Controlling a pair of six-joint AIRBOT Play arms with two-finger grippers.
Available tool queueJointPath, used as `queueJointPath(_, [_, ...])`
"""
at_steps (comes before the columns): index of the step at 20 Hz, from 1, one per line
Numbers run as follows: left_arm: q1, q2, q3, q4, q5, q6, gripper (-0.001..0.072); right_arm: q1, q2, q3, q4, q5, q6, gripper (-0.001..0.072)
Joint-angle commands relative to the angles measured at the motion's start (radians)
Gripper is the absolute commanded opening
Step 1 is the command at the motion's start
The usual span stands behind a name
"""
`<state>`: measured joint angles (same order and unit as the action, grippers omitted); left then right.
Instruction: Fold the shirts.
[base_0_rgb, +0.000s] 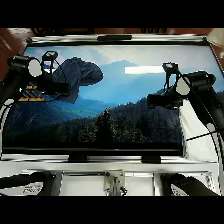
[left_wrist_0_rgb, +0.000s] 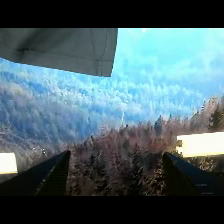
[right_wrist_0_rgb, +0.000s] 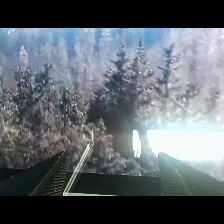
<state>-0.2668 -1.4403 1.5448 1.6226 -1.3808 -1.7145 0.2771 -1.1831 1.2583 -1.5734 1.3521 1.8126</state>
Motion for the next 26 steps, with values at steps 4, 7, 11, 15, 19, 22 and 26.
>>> queueJointPath(4, [0.000,0.001,-0.002,0.011,0.001,0.000,0.0720,0.001,0.001,0.000,0.000,0.001,0.000,0.0680])
queueJointPath(7, [0.000,0.001,-0.002,0.011,0.001,0.000,0.0720,0.001,0.001,0.000,0.000,0.001,0.000,0.0680])
queueJointPath(11, [0.000,0.001,-0.002,0.011,0.013,0.000,0.0720,0.001,0.001,0.000,0.000,0.001,0.000,0.0680])
queueJointPath(15, [0.001,0.001,-0.002,0.027,0.134,-0.012,0.0720,0.001,0.001,0.000,0.000,0.001,0.000,0.0680])
queueJointPath(19, [0.027,-0.072,0.098,0.197,0.167,-0.007,0.0670,0.001,0.000,0.000,0.002,-0.014,0.001,0.0679])
queueJointPath(22, [0.108,-0.211,0.283,0.185,0.168,-0.008,0.0676,0.001,0.000,0.000,0.008,-0.037,0.015,0.0680])
queueJointPath(26, [0.208,-0.439,0.520,0.000,0.171,-0.012,0.0683,0.001,0.000,0.000,0.049,-0.048,0.035,0.0679])
